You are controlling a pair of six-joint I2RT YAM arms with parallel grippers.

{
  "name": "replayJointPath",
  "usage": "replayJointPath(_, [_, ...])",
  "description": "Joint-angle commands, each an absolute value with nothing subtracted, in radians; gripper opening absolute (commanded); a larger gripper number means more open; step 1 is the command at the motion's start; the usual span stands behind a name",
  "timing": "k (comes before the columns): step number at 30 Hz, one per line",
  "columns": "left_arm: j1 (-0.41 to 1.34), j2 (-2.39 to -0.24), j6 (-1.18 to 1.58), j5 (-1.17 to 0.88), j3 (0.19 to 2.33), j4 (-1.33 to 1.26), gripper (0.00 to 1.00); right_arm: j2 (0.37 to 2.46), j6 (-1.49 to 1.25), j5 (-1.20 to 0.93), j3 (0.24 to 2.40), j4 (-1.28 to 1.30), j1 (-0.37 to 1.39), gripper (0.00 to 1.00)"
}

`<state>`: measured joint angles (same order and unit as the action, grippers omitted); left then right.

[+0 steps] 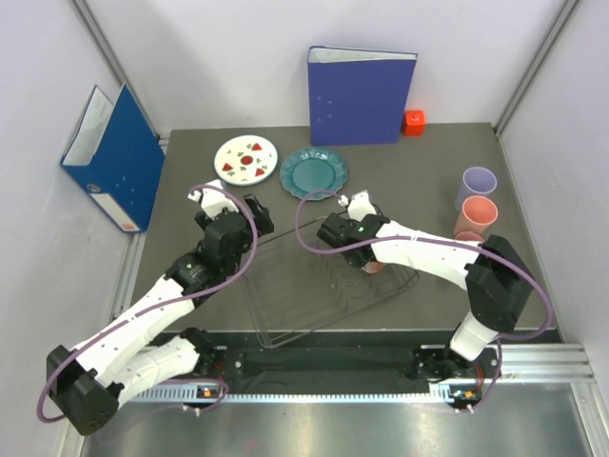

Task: Unload the mixed dishes from the dish rack
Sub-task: Pick up the bowl from the dish rack.

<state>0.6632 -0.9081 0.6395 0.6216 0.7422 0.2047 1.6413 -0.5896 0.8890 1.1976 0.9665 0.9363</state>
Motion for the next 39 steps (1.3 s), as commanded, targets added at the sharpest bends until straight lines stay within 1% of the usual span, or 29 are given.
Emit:
replayJointPath(1, [0.664,-0.926,0.709,0.673,0.802,0.326,0.99,1.624,-0.612,0.876,1.221,0.891,0.951,0.00])
replayJointPath(5, [0.663,-0.937,0.797,0.738,0.839,0.522,0.99,1.618,-0.604,0.876,1.224,0.890,0.951,0.00])
replayJointPath(8, [0.663,-0.887,0.932,0.749,0.818,0.586,0.99,1.608,-0.604,0.876,1.212,0.879,0.951,0.00])
replayJointPath(9, [0.663,-0.833,0.939,0.743,0.799,0.560,0.99,1.605,-0.604,0.876,1.209,0.877,0.951,0.00])
replayJointPath(10, [0.663,-0.806,0.945,0.732,0.767,0.549,0.92,1.602,-0.604,0.876,1.204,0.873,0.951,0.00])
replayJointPath(11, [0.663,-0.780,0.959,0.712,0.758,0.548,0.87,1.600,-0.604,0.874,1.203,0.874,0.951,0.00])
replayJointPath(14, [0.664,-0.723,1.004,0.658,0.758,0.580,0.78,1.591,-0.604,0.876,1.195,0.870,0.951,0.00])
replayJointPath(18, [0.663,-0.771,1.078,0.562,0.779,0.715,0.75,1.588,-0.601,0.873,1.195,0.859,0.951,0.00])
replayJointPath(21, [0.664,-0.796,1.120,0.503,0.764,0.753,0.73,1.588,-0.600,0.868,1.192,0.853,0.951,0.00])
replayJointPath(26, [0.663,-0.801,1.201,0.474,0.715,0.793,0.68,1.577,-0.597,0.868,1.181,0.847,0.951,0.00])
replayJointPath(31, [0.663,-0.776,1.236,0.488,0.704,0.842,0.66,1.574,-0.594,0.867,1.175,0.839,0.951,0.00])
replayJointPath(36, [0.663,-0.773,1.236,0.512,0.770,0.948,0.66,1.572,-0.591,0.862,1.167,0.825,0.951,0.00])
replayJointPath(39, [0.663,-0.733,1.230,0.528,0.802,0.968,0.70,1.574,-0.589,0.858,1.167,0.821,0.951,0.00])
